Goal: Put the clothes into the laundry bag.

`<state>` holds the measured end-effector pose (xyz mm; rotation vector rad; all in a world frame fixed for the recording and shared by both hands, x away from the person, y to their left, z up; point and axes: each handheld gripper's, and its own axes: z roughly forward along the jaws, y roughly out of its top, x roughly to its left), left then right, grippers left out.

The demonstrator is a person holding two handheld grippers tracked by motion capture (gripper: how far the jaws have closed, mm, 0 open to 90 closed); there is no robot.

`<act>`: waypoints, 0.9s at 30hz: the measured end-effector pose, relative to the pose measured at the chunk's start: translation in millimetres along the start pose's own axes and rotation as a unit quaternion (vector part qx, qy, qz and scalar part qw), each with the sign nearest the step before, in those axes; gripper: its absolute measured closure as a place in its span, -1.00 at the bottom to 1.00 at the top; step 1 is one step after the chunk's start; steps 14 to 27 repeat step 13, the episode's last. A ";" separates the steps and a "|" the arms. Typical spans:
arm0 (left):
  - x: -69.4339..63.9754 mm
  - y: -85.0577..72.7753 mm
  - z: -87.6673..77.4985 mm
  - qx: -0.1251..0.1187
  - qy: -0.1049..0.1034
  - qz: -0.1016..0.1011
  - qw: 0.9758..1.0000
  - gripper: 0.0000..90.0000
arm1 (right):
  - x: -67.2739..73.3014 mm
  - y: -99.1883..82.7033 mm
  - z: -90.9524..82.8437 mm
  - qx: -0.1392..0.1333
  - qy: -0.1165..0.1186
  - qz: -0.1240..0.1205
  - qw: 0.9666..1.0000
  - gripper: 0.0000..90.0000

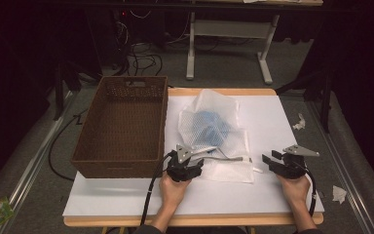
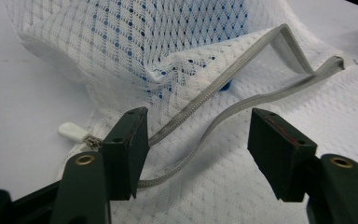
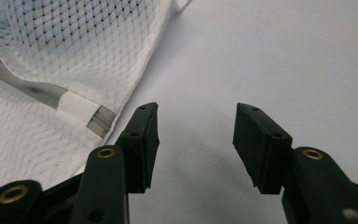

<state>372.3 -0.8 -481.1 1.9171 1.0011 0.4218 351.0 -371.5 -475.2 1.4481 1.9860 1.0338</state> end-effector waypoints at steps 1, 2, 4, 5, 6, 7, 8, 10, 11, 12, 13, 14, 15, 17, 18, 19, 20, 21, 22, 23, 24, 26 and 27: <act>-0.7 -0.2 0.0 0.000 0.004 0.001 1.000 -0.15 | 0.1 0.0 0.8 0.004 -0.002 -0.002 1.000 0.10; -1.0 -0.3 0.1 0.001 0.004 0.002 1.000 -0.15 | 0.8 -0.2 1.4 0.006 -0.007 -0.003 1.000 0.08; -0.3 -0.3 0.5 0.005 0.004 -0.003 1.000 -0.15 | 3.3 -0.6 1.9 0.006 -0.017 -0.012 1.000 0.07; 0.2 -0.3 0.6 0.007 0.003 -0.006 1.000 -0.15 | 4.3 -0.6 2.3 0.007 -0.021 -0.016 1.000 0.07; 0.5 -0.3 0.7 0.008 0.002 -0.007 1.000 -0.15 | 4.8 -0.5 2.3 0.011 -0.024 -0.019 0.999 0.06; 0.5 -0.3 0.8 0.009 0.002 -0.007 1.000 -0.15 | 5.1 -0.7 2.4 0.010 -0.024 -0.017 1.000 0.05; 0.3 -0.4 0.7 0.009 0.003 -0.007 1.000 -0.15 | 4.9 -0.8 2.2 0.009 -0.025 -0.018 0.999 0.05; -0.2 -0.6 0.7 0.009 0.003 -0.004 1.000 -0.16 | 4.7 -1.3 1.4 0.004 -0.025 -0.013 1.000 0.03; 0.0 -0.5 0.7 0.010 0.002 -0.005 1.000 -0.16 | 4.6 -1.4 1.2 0.004 -0.025 -0.012 1.000 0.02; 0.2 -0.5 1.0 0.009 0.000 -0.008 1.000 -0.16 | 4.4 -1.4 1.3 0.003 -0.025 -0.013 1.000 0.02; 0.7 -0.5 1.0 0.011 0.000 -0.008 1.000 -0.16 | 4.5 -1.4 1.4 0.004 -0.025 -0.012 1.000 0.01; 0.7 -0.5 1.0 0.011 0.000 -0.008 1.000 -0.16 | 4.5 -1.4 1.4 0.004 -0.025 -0.012 1.000 0.01; 0.7 -0.5 1.0 0.011 0.000 -0.008 1.000 -0.16 | 4.5 -1.4 1.4 0.004 -0.025 -0.012 1.000 0.01; 0.7 -0.5 1.0 0.011 0.000 -0.008 1.000 -0.16 | 4.5 -1.4 1.4 0.004 -0.025 -0.012 1.000 0.01; 0.7 -0.5 1.0 0.011 0.000 -0.008 1.000 -0.16 | 4.5 -1.4 1.4 0.004 -0.025 -0.012 1.000 0.01; 0.7 -0.5 1.0 0.011 0.000 -0.008 1.000 -0.16 | 4.5 -1.4 1.4 0.004 -0.025 -0.012 1.000 0.01; 0.7 -0.5 1.0 0.011 0.000 -0.008 1.000 -0.16 | 4.5 -1.4 1.4 0.004 -0.025 -0.012 1.000 0.01; 0.7 -0.5 1.0 0.011 0.000 -0.008 1.000 -0.16 | 4.5 -1.4 1.4 0.004 -0.025 -0.012 1.000 0.01; 0.7 -0.5 1.0 0.011 0.000 -0.008 1.000 -0.16 | 4.5 -1.4 1.4 0.004 -0.025 -0.012 1.000 0.01; 0.7 -0.5 1.0 0.011 0.000 -0.008 1.000 -0.16 | 4.5 -1.4 1.4 0.004 -0.025 -0.012 1.000 0.01; 0.7 -0.5 1.0 0.011 0.000 -0.008 1.000 -0.16 | 4.5 -1.4 1.4 0.004 -0.025 -0.012 1.000 0.01; 0.7 -0.5 1.0 0.011 0.000 -0.008 1.000 -0.16 | 4.5 -1.4 1.4 0.004 -0.025 -0.012 1.000 0.01; 0.7 -0.5 1.0 0.011 0.000 -0.008 1.000 -0.16 | 4.5 -1.4 1.4 0.004 -0.025 -0.012 1.000 0.01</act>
